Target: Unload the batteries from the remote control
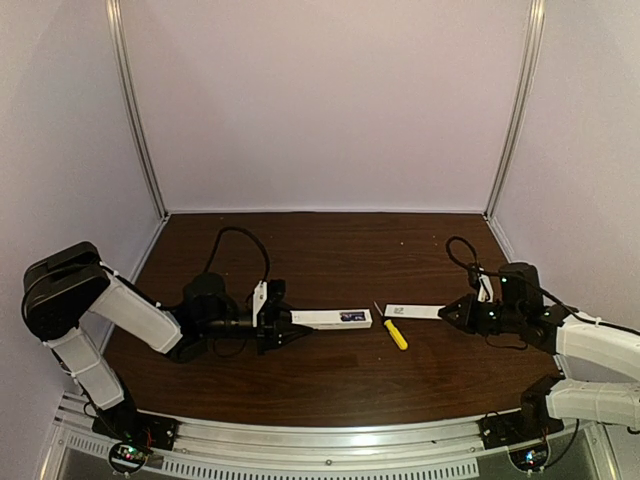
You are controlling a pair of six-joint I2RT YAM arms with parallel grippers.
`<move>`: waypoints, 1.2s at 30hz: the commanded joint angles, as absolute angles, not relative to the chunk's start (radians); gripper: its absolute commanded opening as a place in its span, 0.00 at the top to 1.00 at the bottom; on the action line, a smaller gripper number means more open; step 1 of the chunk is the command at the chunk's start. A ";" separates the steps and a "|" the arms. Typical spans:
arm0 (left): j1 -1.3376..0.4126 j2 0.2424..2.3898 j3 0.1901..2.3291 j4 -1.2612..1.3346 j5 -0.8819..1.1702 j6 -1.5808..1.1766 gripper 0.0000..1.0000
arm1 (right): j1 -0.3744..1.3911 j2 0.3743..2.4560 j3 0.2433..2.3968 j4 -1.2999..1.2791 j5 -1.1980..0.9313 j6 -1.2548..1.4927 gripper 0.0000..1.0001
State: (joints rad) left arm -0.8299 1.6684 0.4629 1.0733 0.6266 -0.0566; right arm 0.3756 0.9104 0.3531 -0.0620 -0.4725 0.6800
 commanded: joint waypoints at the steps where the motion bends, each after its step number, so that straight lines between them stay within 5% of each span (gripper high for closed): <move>1: -0.821 1.669 0.457 1.147 0.638 -0.063 1.00 | 0.366 0.911 0.335 -0.046 -0.463 0.669 0.91; 8: -0.821 1.671 0.457 1.149 0.640 -0.066 1.00 | 0.364 0.895 0.329 -0.078 -0.416 0.669 0.81; 14: -0.821 1.670 0.457 1.149 0.641 -0.066 1.00 | 0.364 0.874 0.342 -0.118 -0.375 0.666 0.56; 24: -0.821 1.671 0.455 1.151 0.637 -0.064 1.00 | 0.362 0.840 0.388 -0.212 -0.256 0.637 0.28; 36: -0.820 1.682 0.453 1.139 0.640 -0.028 1.00 | 0.364 0.856 0.411 -0.184 -0.261 0.545 0.13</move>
